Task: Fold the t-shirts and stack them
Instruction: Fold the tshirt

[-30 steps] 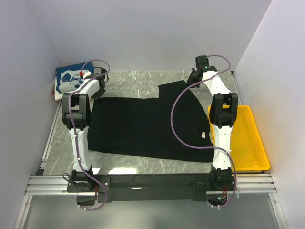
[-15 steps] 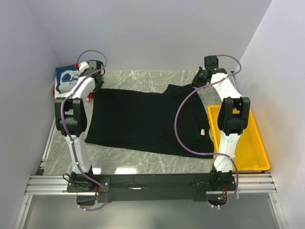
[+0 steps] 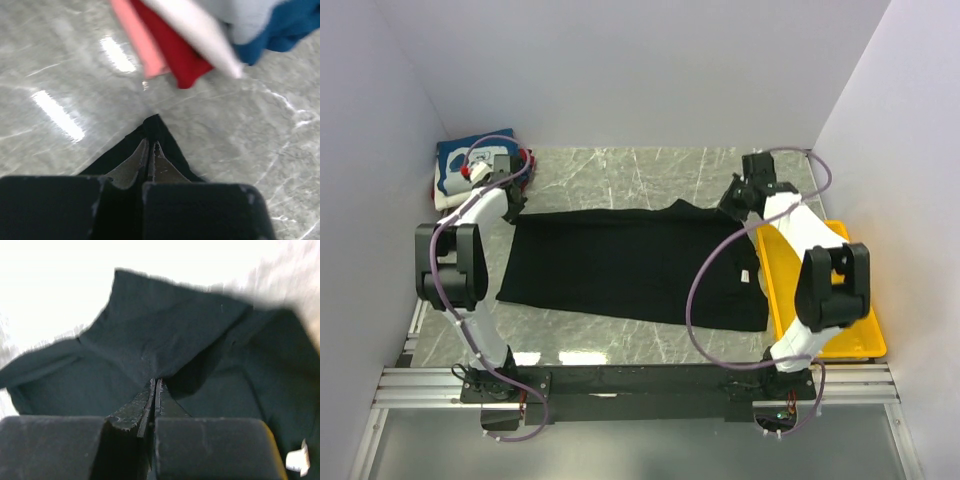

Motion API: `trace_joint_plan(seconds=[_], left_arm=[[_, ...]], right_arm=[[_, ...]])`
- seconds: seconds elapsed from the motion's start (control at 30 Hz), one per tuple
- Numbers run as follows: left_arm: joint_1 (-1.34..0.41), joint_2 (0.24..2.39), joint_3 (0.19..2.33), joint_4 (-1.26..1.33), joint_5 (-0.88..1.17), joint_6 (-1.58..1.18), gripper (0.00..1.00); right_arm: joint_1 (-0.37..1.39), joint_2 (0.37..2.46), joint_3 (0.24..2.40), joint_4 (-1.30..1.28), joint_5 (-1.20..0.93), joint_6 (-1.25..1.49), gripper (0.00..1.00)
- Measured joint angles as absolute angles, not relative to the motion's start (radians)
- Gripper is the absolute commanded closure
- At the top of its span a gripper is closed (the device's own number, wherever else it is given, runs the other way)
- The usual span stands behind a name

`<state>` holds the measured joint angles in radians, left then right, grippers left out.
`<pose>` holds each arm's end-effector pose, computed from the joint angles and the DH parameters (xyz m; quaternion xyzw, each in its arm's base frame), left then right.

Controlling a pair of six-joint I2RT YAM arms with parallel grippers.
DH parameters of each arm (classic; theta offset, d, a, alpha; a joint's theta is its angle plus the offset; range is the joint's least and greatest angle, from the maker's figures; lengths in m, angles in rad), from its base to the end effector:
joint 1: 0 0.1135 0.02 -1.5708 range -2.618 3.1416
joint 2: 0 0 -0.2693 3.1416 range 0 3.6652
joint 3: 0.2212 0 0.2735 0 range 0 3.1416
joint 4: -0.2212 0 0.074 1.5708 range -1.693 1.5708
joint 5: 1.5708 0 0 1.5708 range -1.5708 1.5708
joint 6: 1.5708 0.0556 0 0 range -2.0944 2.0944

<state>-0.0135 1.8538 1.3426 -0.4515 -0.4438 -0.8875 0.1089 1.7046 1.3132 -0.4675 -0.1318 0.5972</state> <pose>0.4285 0.0181 0.1919 -0.4536 0.8154 0.0619 0.3543 0.4066 0.0518 0.2363 0.2038 0.9131 0.1781 0.3049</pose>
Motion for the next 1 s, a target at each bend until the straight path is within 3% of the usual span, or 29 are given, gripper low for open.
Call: trace_joint_plan(seconds=[0.43,1.0], left_arm=[[0.019,1.69,1.151,-0.403,-0.407,-0.967,0.99],[0.052,1.581,0.988,-0.265,-0.336,-1.02,0.96]], right_arm=[[0.121,1.367,0.955,-0.434,-0.105,0.648,1.0],[0.018,1.234,0.757,-0.381,-0.189,0.683,1.0]])
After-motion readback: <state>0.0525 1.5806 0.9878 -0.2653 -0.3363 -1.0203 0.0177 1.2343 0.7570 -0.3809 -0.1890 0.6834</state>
